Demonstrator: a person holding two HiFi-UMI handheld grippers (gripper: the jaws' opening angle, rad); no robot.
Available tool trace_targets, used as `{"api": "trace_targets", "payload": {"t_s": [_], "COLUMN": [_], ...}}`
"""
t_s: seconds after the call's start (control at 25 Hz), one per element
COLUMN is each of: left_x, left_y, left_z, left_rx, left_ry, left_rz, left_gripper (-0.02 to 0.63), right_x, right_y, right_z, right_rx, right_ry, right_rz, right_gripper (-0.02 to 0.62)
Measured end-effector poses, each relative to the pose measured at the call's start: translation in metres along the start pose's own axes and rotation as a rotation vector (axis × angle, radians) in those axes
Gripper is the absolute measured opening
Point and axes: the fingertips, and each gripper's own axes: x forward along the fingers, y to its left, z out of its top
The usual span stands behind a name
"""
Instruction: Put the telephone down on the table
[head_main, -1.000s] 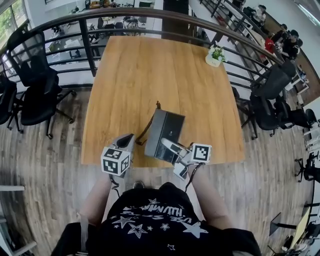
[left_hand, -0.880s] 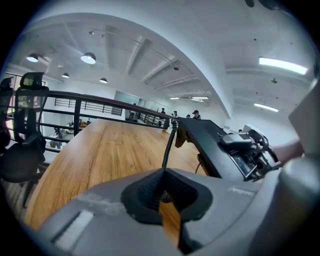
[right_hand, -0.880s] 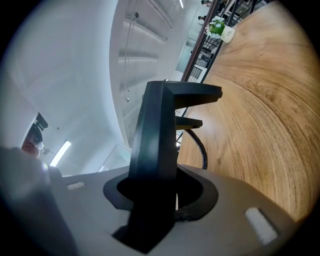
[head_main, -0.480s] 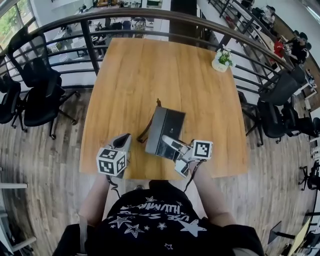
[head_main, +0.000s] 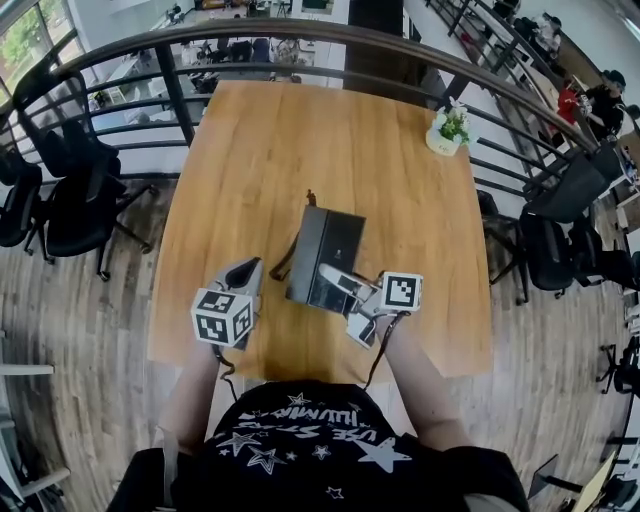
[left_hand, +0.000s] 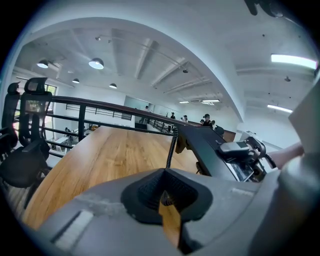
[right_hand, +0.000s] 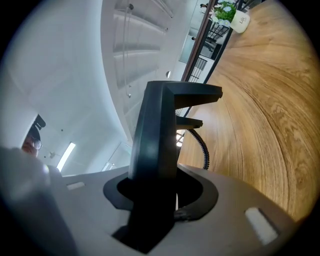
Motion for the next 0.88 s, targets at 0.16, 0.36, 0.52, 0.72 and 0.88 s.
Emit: {"api": "trace_targets", "payload": {"t_s": [0.16,0.36,0.52,0.72,0.88], "left_x": [0.015,0.031,0.042,0.060,0.082], "left_y": [0.001,0.011,0.023,0.038,0.044], "left_z": [0.014,0.028,0.031,0.030,0.032], "left_rx": [0.008,0.010,0.008,-0.002,-0.007], "left_ry": [-0.009,-0.012,0.005,0.029,0.064], "left_rz": [0.014,0.040,0.056,0.071,0.072], "left_gripper": [0.002,0.002,0.002,0.003,0.002], "right_x": [0.004,0.019,0.038,0.055,0.064], "right_y": [-0.010,-0.017,-0.026,-0.051,-0.072], "right_z": [0.018,0.039,0.046,0.048,0.064], "right_rx": [-0.005,-0.004,0.006,0.054,0.075], "right_ry": [0.025,0.057,0.093,0.133,0.135], "right_rz": [0.001,0.032,0.048,0.015,0.013], "right_gripper": [0.161,0.160,0.161,0.160,0.160]}}
